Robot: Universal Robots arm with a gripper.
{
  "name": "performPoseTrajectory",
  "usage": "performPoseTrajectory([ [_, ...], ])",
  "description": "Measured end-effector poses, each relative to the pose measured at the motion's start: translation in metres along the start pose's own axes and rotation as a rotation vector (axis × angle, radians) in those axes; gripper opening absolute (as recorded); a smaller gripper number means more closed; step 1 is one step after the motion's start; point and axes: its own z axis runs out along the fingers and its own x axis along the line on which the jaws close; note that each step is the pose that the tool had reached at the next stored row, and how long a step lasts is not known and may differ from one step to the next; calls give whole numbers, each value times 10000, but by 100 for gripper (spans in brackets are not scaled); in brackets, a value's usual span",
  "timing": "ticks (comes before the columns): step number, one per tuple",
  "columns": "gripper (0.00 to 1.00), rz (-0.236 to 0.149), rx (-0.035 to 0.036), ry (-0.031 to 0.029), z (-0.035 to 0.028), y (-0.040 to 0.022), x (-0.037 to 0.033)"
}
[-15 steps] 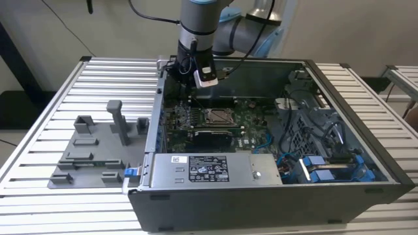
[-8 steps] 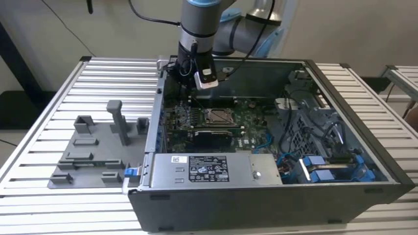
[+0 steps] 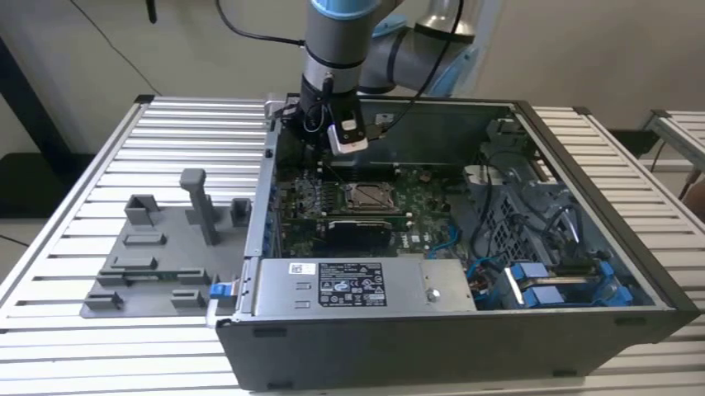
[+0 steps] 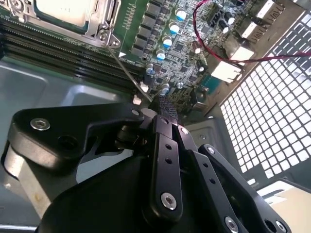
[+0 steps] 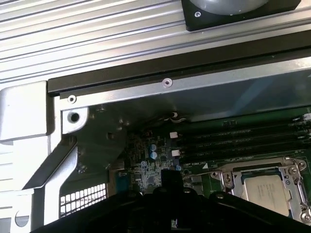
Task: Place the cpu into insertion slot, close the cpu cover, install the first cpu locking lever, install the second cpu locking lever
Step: 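Install the first cpu locking lever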
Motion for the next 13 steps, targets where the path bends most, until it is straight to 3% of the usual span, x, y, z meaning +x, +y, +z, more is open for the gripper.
performPoseTrajectory([
  [3,11,-53,-73,109,6,-1,-3],
  [7,11,-158,-95,227,18,-2,-20],
  [11,11,-213,-126,324,38,-6,-37],
  [13,11,-223,-167,337,45,-7,-40],
])
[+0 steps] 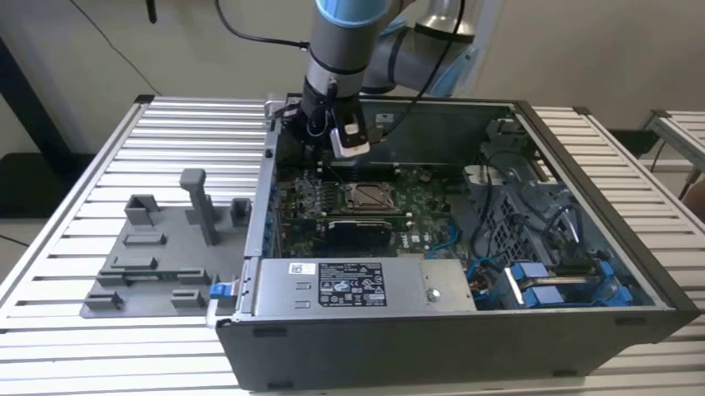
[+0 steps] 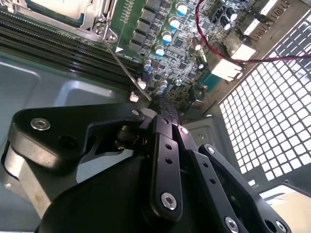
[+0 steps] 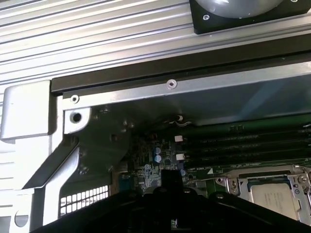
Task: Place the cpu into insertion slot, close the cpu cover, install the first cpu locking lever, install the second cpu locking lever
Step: 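Install the first cpu locking lever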
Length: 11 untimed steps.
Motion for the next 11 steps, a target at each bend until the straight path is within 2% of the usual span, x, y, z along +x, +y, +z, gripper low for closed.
performPoseTrajectory([
  [5,11,-28,-85,20,31,-9,-8],
  [11,11,-51,-185,62,28,-7,-50],
])
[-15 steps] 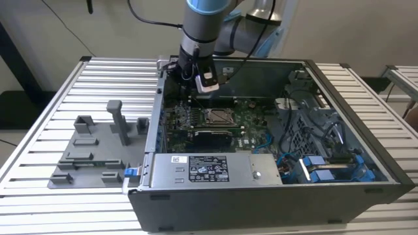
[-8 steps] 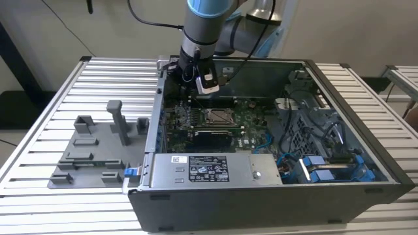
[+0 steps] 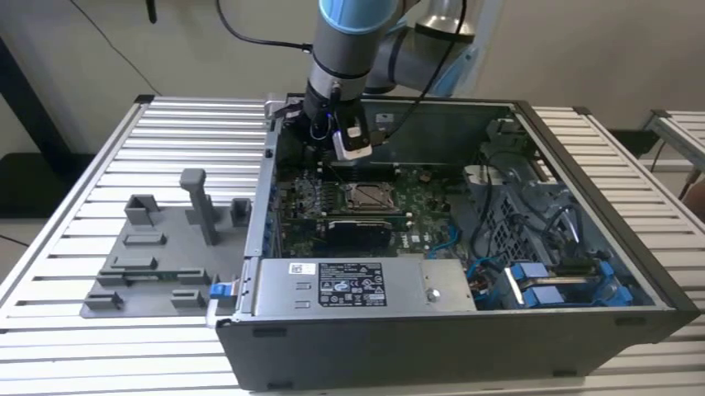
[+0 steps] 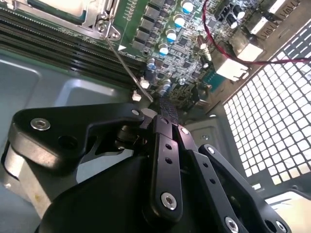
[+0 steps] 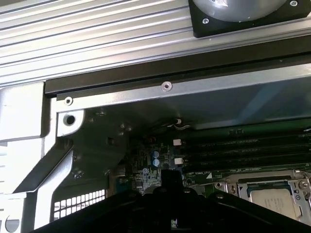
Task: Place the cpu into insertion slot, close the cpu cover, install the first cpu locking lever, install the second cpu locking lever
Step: 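Install the first cpu locking lever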
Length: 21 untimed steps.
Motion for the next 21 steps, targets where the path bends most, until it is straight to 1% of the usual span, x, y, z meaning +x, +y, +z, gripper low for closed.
performPoseTrajectory([
  [6,11,-9,-77,57,-18,-6,-77],
  [11,11,-27,-166,110,-36,-5,-161],
  [21,11,-32,-357,254,-102,9,-335],
])
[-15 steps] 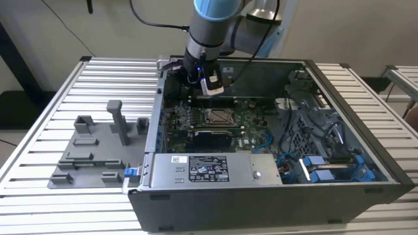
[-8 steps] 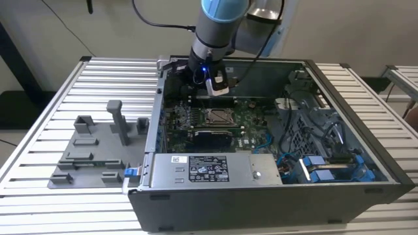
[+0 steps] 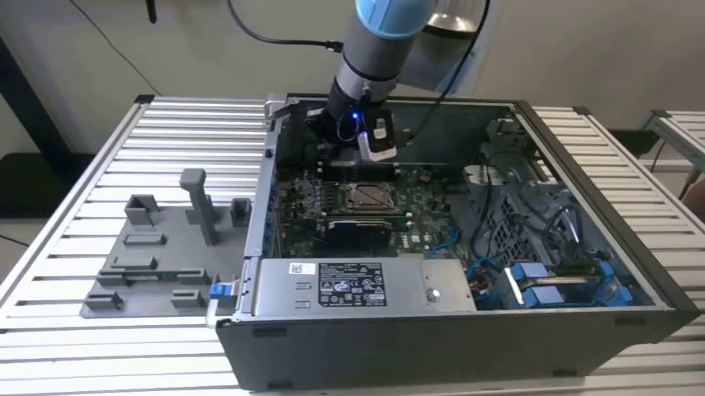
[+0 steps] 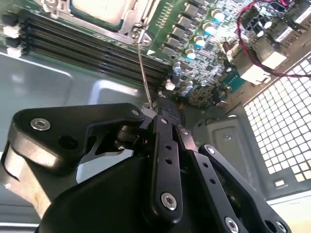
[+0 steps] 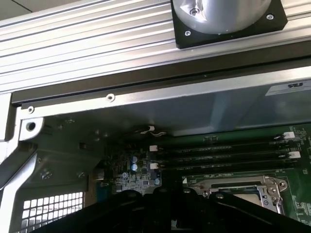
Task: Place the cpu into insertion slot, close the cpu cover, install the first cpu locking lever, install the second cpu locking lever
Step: 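Install the first cpu locking lever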
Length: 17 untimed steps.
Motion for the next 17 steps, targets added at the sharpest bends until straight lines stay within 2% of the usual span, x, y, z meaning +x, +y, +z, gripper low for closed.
performPoseTrajectory([
  [5,11,19,-58,87,-40,-6,-98],
  [14,11,68,-115,254,-99,-21,-303],
  [17,11,55,-117,261,-98,-18,-306],
])
